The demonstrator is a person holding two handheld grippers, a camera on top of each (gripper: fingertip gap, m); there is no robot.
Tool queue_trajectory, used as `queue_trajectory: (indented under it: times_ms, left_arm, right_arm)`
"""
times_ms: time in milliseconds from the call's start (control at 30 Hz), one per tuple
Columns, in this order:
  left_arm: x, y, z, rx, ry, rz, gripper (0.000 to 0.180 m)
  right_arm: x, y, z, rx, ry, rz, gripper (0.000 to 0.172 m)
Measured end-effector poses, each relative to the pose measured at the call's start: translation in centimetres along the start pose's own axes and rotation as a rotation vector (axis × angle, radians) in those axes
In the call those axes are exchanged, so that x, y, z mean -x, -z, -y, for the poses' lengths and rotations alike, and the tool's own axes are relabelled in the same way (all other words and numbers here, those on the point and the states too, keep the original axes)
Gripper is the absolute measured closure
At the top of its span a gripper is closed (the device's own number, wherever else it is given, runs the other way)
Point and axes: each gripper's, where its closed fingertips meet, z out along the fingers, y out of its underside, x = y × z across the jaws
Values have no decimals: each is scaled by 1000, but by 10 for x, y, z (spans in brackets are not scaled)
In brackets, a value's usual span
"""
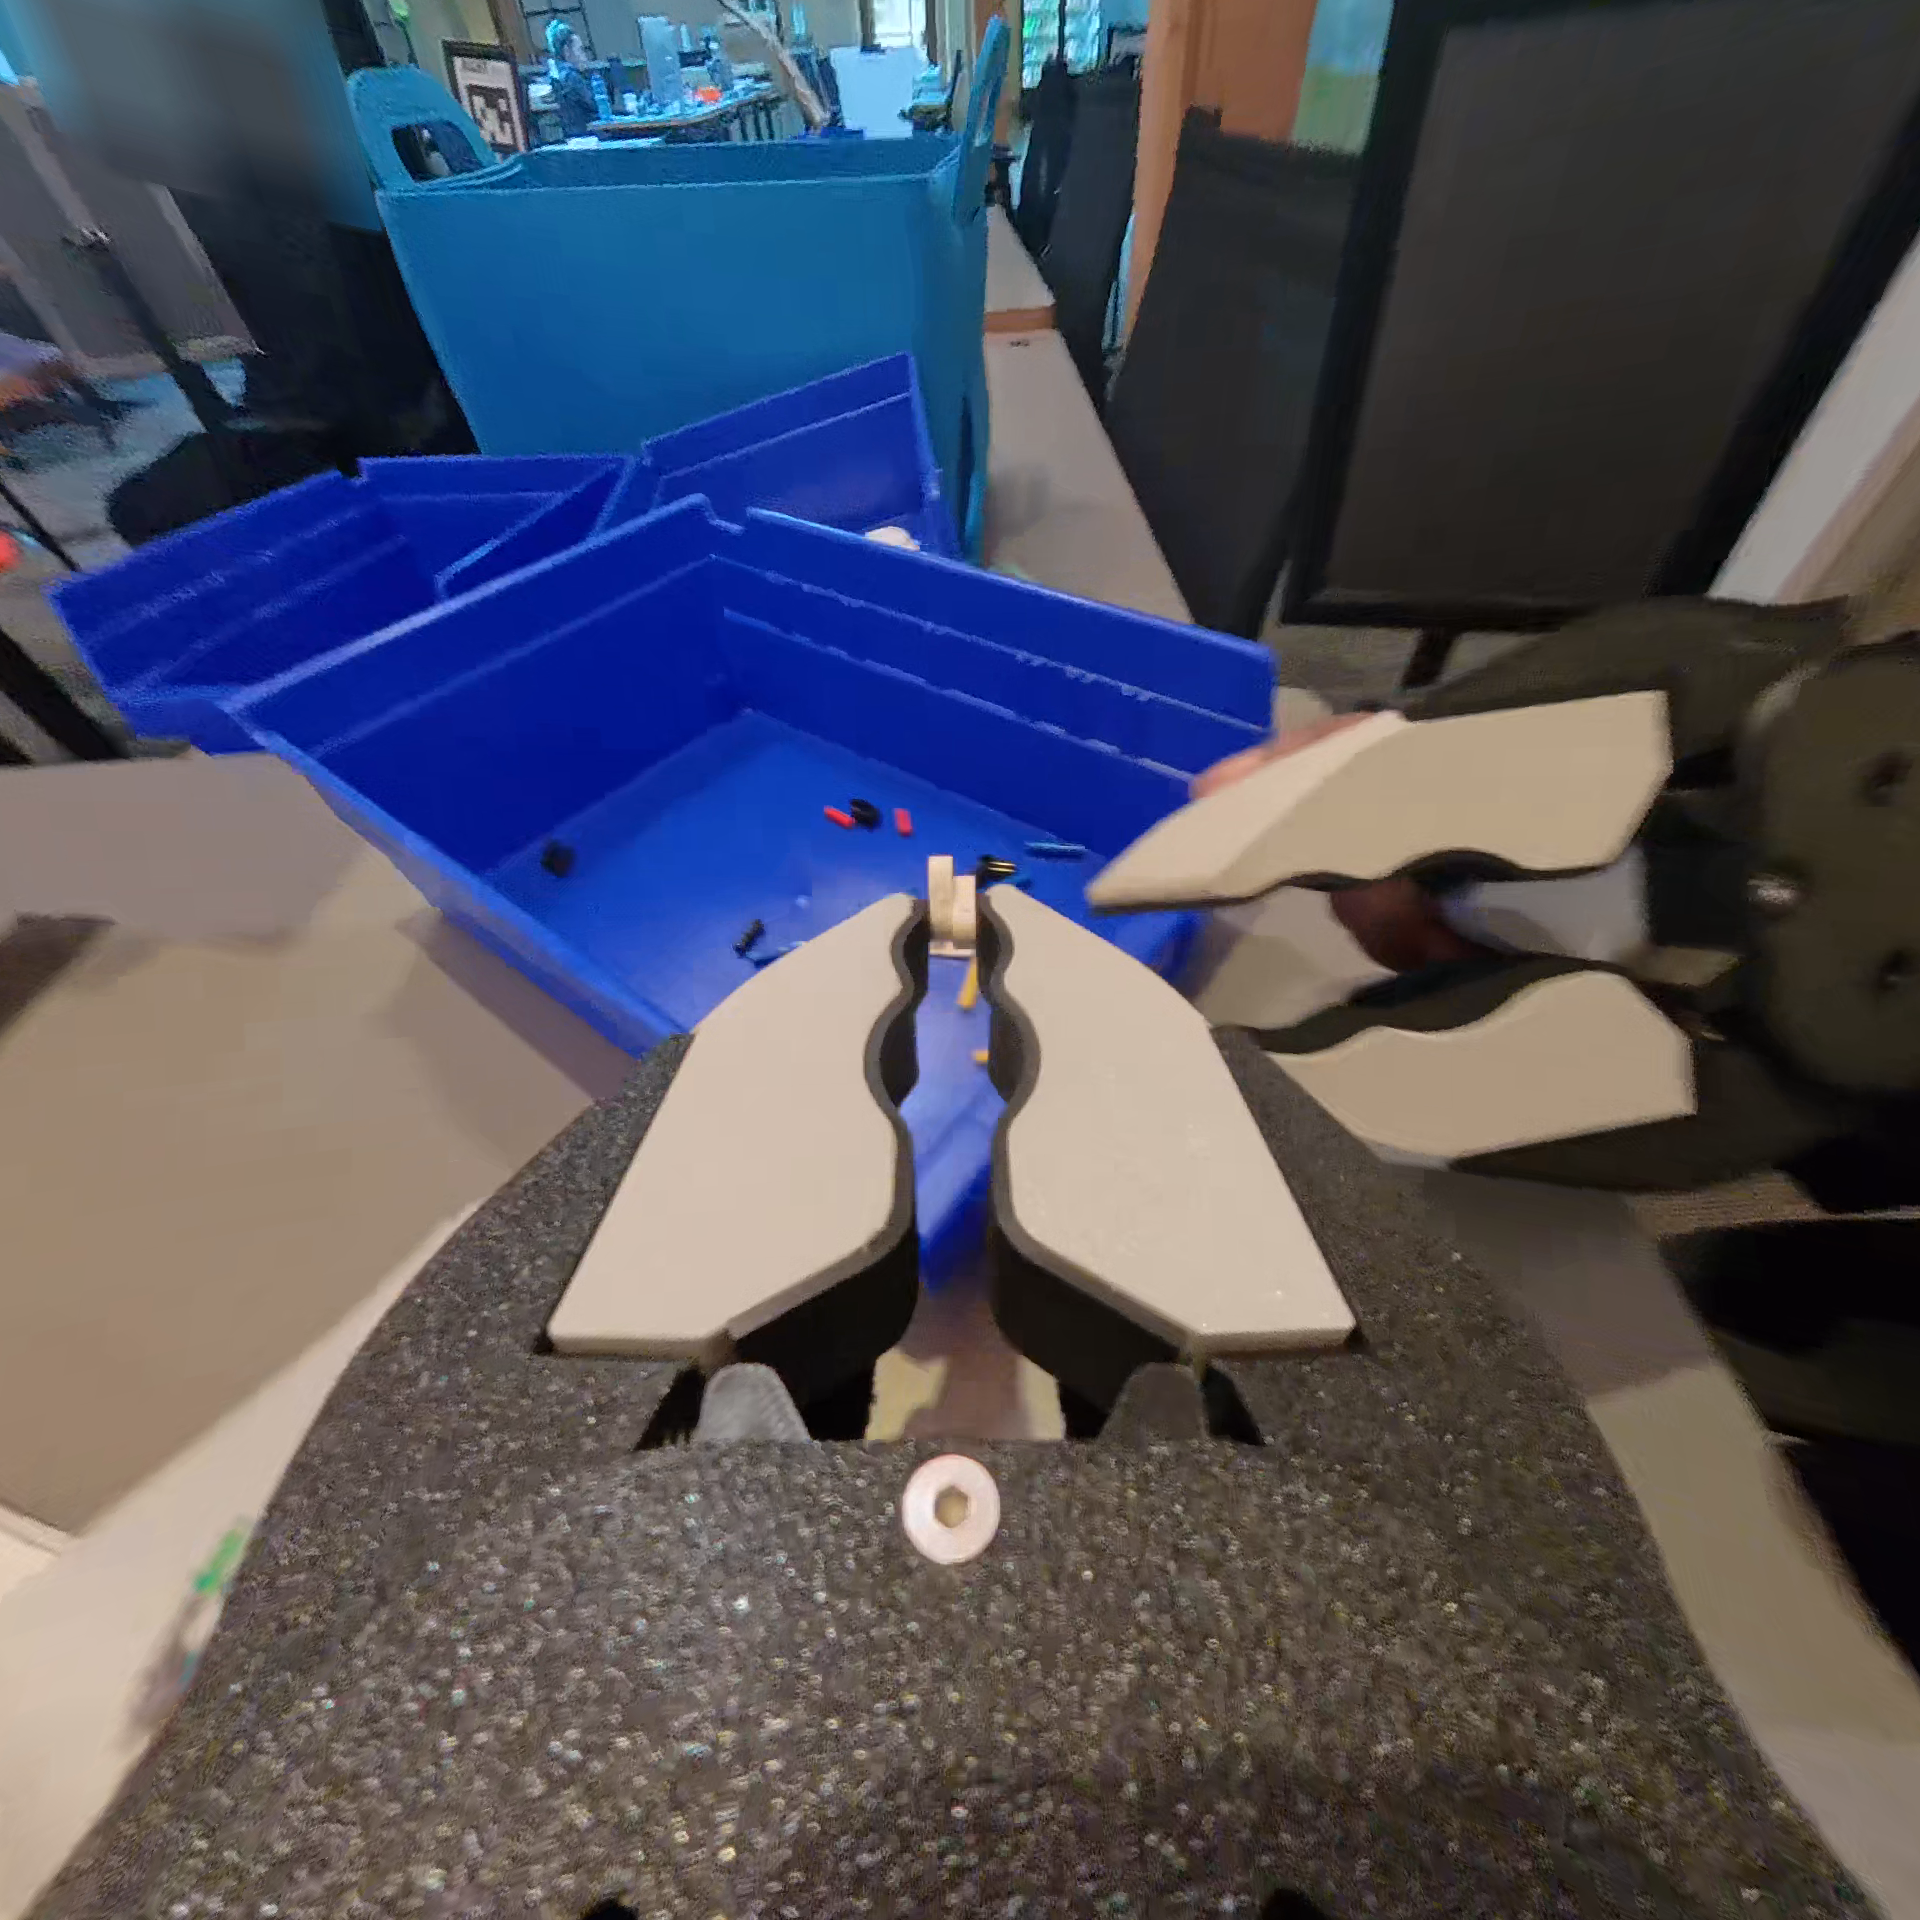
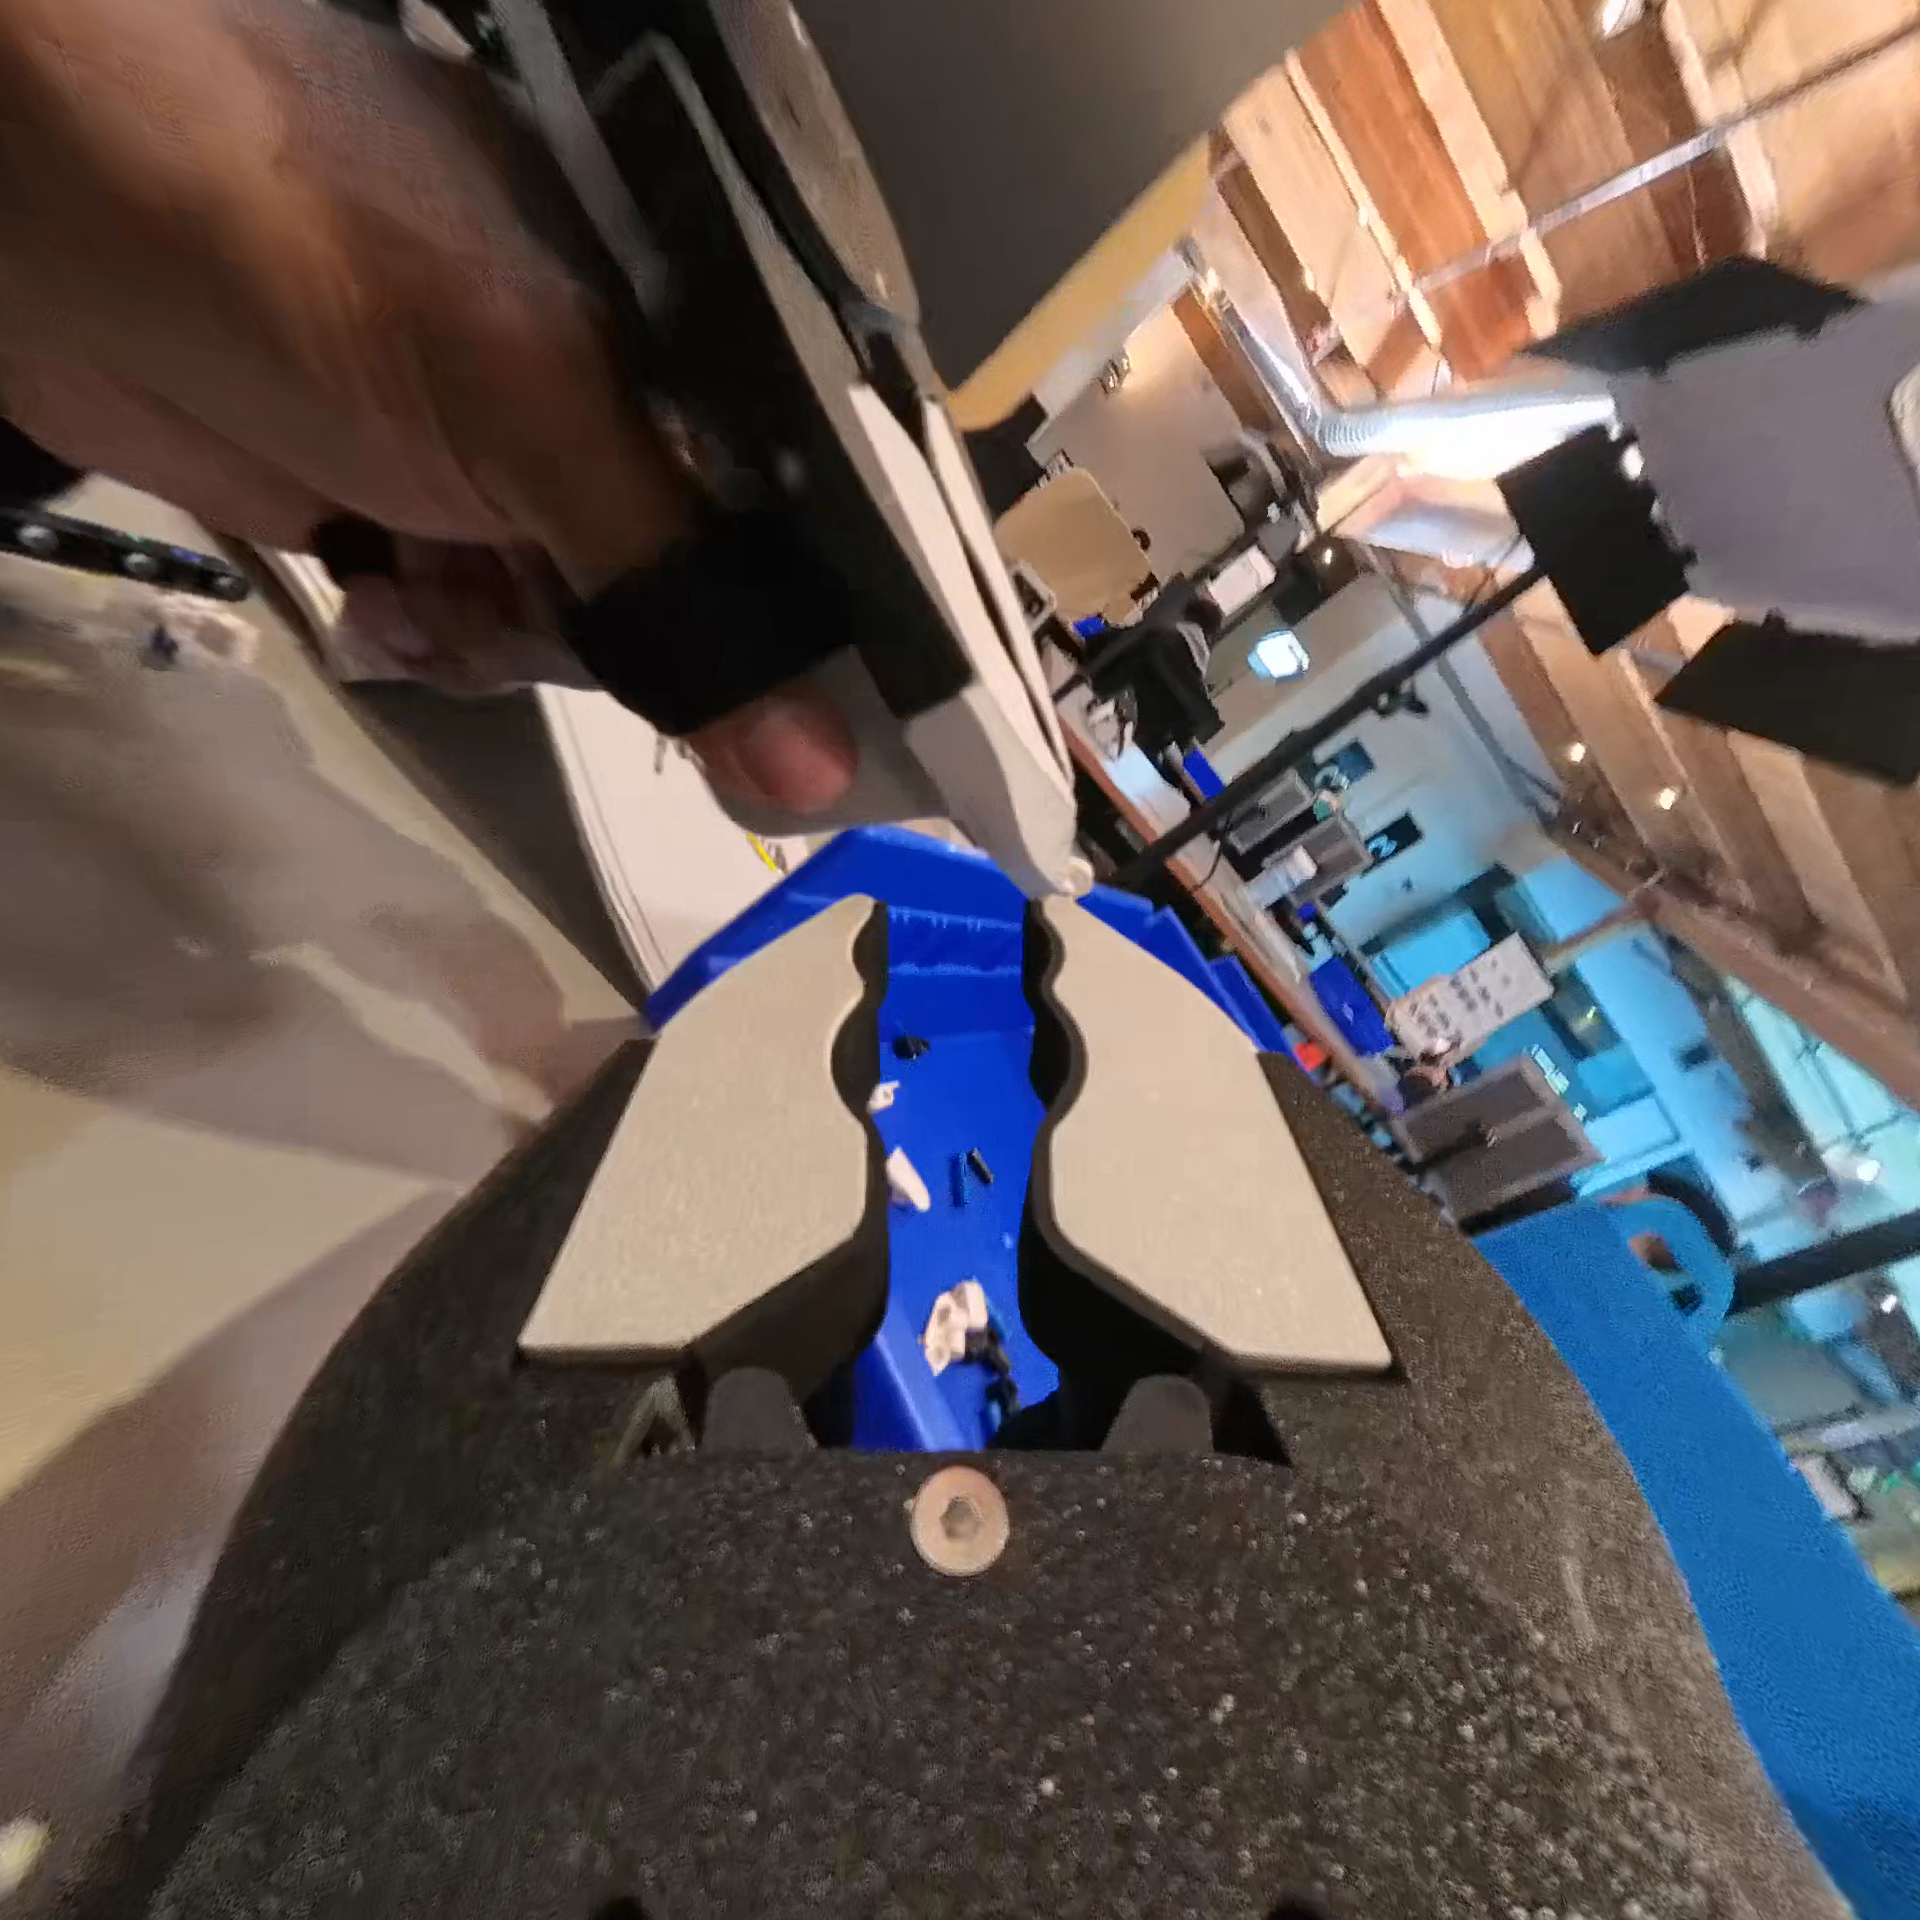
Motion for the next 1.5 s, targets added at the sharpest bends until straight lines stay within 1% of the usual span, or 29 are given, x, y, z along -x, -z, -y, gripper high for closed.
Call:
queue_trajectory:
  times_ms: [67,133,200,267,367,500,567,667,767,867,967,1067,1133,1233,1300,1367,1433,1500]
  left_arm:
    - [15,-20,-1,49,-63,58,170]
    - [24,-32,-10,115,-93,89,161]
    - [26,-33,-13,121,-87,84,157]
    - [26,-26,-13,96,-63,77,155]
    - [27,1,-11,69,-43,81,153]
    - [29,57,-24,108,-23,80,152]
    - [25,87,-40,161,-21,54,151]
    - [17,125,-75,274,12,13,152]
    - [5,148,-110,375,53,-42,152]
    - [3,162,-138,466,64,-27,152]
    - [-1,164,-149,496,117,-27,149]
    - [2,156,-156,521,227,20,142]
    - [4,150,-162,557,272,39,135]
    - [7,143,-172,616,325,65,134]
    - [10,140,-174,609,351,85,142]
    - [11,139,-173,581,374,75,162]
    - [10,140,-170,524,406,51,166]
    - [8,140,-160,420,445,6,167]
  right_arm:
    - [-2,4,-11,39,-62,0,148]
    - [0,8,-19,61,-96,7,148]
    - [4,14,-24,69,-117,16,148]
    - [8,17,-26,66,-141,32,148]
    - [19,17,-27,60,-172,86,148]
    - [38,12,-21,34,-204,198,148]
    - [51,9,-12,8,-225,274,148]
    - [73,4,2,-27,-248,397,148]
    - [95,-3,15,-44,-243,496,148]
    - [120,-9,24,-26,-213,600,148]
    - [131,-20,29,5,-160,626,148]
    - [138,-31,31,46,-122,649,148]
    - [140,-38,32,57,-103,659,148]
    - [146,-45,32,72,-97,681,148]
    - [150,-48,32,78,-108,690,148]
    - [153,-50,30,86,-126,696,148]
    - [154,-52,30,86,-141,691,148]
    - [152,-54,32,77,-168,685,146]
